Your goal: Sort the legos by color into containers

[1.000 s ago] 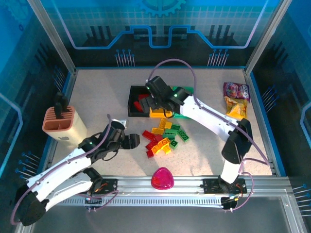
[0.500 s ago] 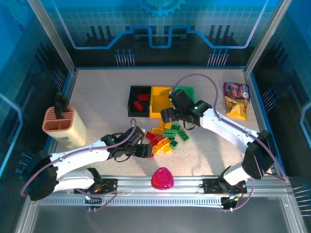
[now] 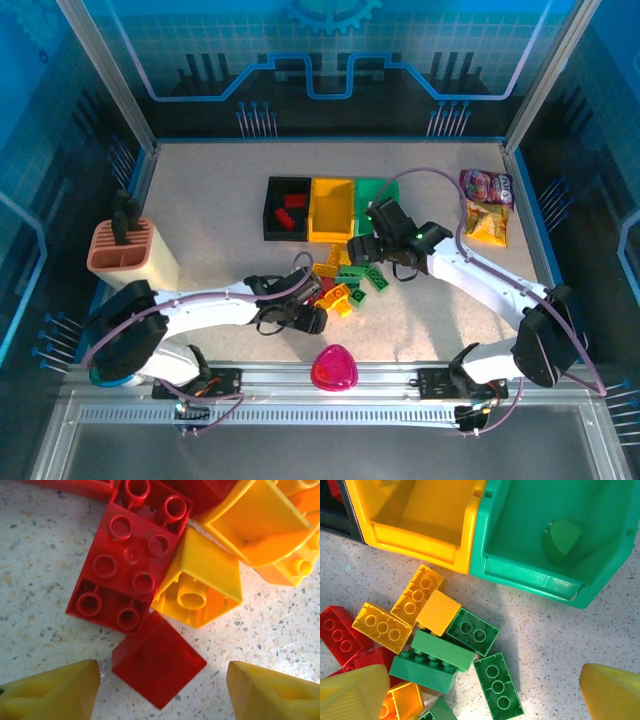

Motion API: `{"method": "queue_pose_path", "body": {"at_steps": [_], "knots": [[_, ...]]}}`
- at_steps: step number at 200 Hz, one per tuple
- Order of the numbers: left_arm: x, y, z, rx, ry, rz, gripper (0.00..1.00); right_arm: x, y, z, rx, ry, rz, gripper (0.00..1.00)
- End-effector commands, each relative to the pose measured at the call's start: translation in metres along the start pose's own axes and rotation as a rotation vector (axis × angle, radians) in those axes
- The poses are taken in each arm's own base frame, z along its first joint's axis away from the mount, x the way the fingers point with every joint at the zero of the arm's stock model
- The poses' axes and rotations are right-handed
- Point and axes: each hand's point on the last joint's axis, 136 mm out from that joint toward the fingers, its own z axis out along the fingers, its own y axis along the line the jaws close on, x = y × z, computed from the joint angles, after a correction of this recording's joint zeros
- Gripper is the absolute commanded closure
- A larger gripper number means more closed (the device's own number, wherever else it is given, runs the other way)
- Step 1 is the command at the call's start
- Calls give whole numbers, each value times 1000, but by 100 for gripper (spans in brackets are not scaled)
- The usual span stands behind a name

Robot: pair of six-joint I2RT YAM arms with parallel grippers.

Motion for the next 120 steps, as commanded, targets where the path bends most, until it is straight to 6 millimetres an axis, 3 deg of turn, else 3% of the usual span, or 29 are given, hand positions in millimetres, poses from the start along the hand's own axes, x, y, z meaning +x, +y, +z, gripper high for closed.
{"method": "queue_pose_path", "body": {"at_steps": [1,49,120], "knots": [[-8,-4,5,-21,-1,39,32,-2,-6,-6,-5,-21,39,2],[-11,6,13,-108,30,50,40,-1,-9,-7,-2,-21,44,2],[-10,19,2,-148,6,13,60,2,-11,-4,-7,-18,52,2]]}}
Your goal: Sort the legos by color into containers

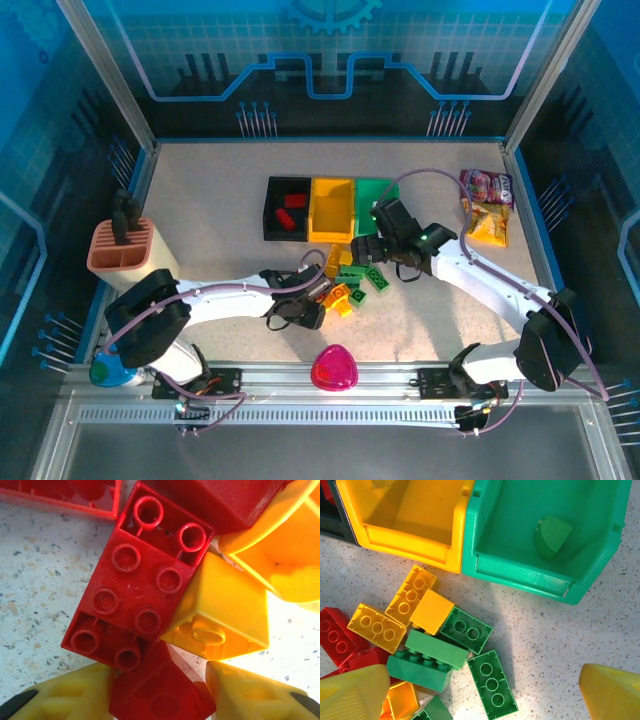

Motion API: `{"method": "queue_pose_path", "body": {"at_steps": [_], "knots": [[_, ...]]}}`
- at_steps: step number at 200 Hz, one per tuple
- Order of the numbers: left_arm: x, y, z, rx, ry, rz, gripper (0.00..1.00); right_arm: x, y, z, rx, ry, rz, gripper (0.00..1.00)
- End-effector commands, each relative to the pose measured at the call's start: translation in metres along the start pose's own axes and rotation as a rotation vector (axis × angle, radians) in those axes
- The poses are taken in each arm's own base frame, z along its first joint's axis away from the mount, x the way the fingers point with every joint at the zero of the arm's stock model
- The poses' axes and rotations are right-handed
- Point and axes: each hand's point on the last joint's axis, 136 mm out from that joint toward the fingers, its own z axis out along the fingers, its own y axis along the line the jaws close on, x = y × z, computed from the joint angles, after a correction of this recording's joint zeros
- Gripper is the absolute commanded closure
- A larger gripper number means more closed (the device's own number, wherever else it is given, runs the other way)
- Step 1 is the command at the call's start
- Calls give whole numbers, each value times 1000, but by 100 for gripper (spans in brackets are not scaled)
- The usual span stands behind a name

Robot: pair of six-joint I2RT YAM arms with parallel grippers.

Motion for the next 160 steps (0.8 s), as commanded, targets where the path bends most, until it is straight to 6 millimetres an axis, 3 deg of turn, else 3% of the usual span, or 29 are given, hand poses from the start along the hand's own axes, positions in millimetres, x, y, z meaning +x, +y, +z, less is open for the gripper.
{"method": "queue_pose_path", "body": {"at_steps": [1,84,160], "knots": [[-2,12,-8,-44,-24,-12,60,-1,-3,-3,-13,-16,33,2],[-36,41,-53,5,-171,-121,66,4,-8,-6,-11,-16,45,3],[-131,95,-112,23,-427,-303,67,10,-5,-11,-45,-22,54,3]]}}
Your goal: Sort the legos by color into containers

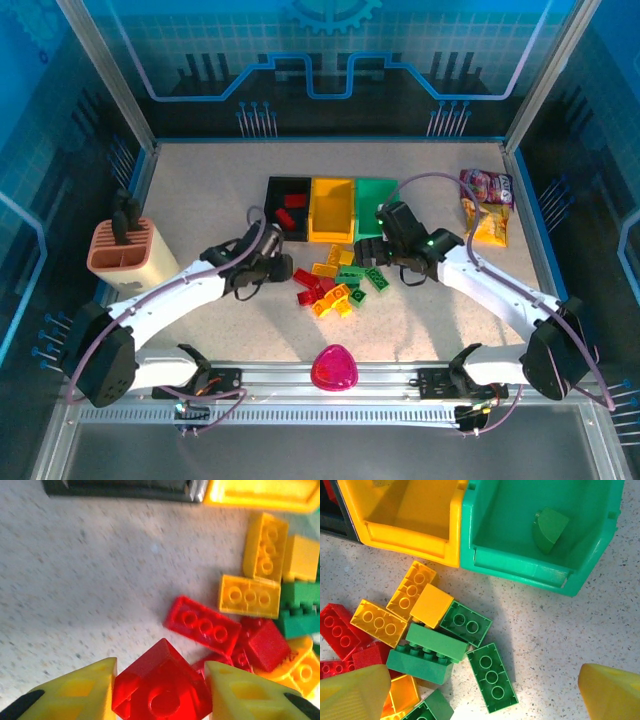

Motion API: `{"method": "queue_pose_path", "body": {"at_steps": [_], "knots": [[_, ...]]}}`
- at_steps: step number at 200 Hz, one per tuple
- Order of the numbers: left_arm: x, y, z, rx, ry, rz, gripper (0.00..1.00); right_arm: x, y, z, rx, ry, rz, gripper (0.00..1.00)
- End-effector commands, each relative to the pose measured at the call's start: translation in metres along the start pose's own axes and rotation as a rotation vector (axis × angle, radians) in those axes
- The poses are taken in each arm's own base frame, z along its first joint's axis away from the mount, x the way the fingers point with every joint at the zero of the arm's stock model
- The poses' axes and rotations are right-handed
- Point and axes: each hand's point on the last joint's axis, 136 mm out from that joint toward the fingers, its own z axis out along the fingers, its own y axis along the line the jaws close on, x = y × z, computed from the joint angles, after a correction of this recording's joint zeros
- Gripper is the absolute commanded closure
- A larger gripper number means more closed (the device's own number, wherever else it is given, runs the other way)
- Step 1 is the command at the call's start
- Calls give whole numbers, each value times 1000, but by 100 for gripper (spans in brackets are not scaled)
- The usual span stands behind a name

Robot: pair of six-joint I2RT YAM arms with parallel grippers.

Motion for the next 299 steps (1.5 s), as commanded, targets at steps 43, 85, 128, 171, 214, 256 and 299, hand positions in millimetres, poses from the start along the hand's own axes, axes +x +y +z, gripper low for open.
{"method": "queue_pose_path", "body": {"at_steps": [43,85,128,171,214,256,299], "knots": [[-113,-7,-5,26,-151,-25,68,12,-4,-8,-31,-11,36,4],[-158,-4,19,-1,-144,-37,68,13,-8,-18,-30,-38,40,4],[-184,-20,38,39,-82,-11,21,23,-17,-22,-13,-32,35,3],[-176,-34,6,82,-129,5,21,26,-19,-23,-12,-34,40,3],[-107,-36,0,73,-58,56,25,27,-14,-15,-35,-19,24,3],[-34,-38,21,65,67,81,29,27,-9,-10,-52,-6,8,3],[11,-36,43,75,160,84,38,30,-7,-6,-59,0,15,3]]}}
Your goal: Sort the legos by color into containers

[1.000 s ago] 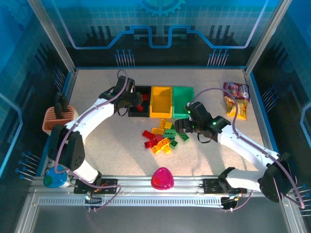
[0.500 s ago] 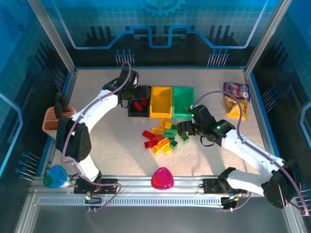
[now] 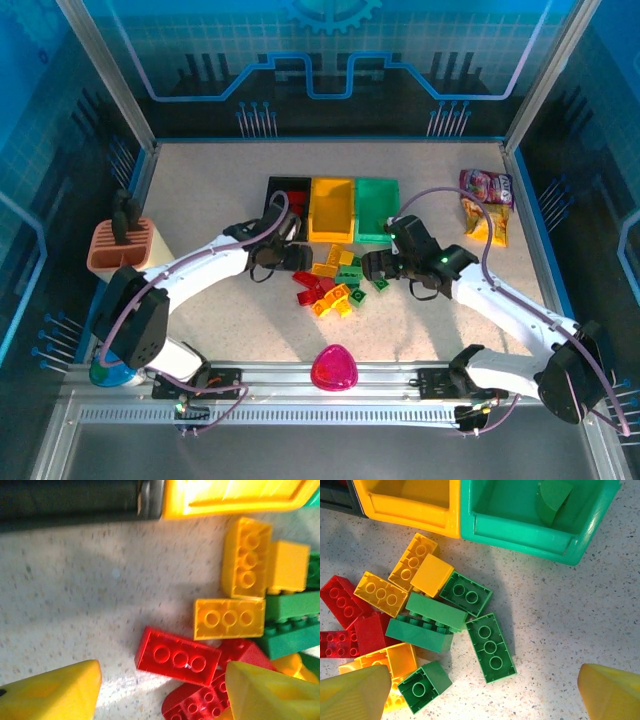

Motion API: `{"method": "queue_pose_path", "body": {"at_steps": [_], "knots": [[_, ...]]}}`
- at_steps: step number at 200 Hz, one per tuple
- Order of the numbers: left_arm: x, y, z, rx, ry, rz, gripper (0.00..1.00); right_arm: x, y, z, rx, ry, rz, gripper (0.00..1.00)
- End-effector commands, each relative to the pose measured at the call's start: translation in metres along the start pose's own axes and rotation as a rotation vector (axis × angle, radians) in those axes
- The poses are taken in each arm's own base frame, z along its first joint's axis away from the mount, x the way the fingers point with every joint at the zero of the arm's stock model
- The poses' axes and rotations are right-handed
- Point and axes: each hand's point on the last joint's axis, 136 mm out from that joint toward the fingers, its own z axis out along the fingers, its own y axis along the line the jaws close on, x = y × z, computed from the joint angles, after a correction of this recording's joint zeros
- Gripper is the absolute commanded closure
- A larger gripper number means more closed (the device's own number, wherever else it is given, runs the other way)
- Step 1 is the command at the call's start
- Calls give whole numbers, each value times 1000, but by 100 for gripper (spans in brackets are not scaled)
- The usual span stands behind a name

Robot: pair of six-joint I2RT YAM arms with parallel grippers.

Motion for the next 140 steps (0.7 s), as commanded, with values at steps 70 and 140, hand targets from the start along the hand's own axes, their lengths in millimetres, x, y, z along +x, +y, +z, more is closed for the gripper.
{"method": "queue_pose_path", "body": {"at_steps": [70,140], "knots": [[20,-8,43,11,66,-18,47,5,-2,5,-7,3,10,3],[24,10,49,-85,91,-10,52,8,-5,6,-1,0,16,3]]}}
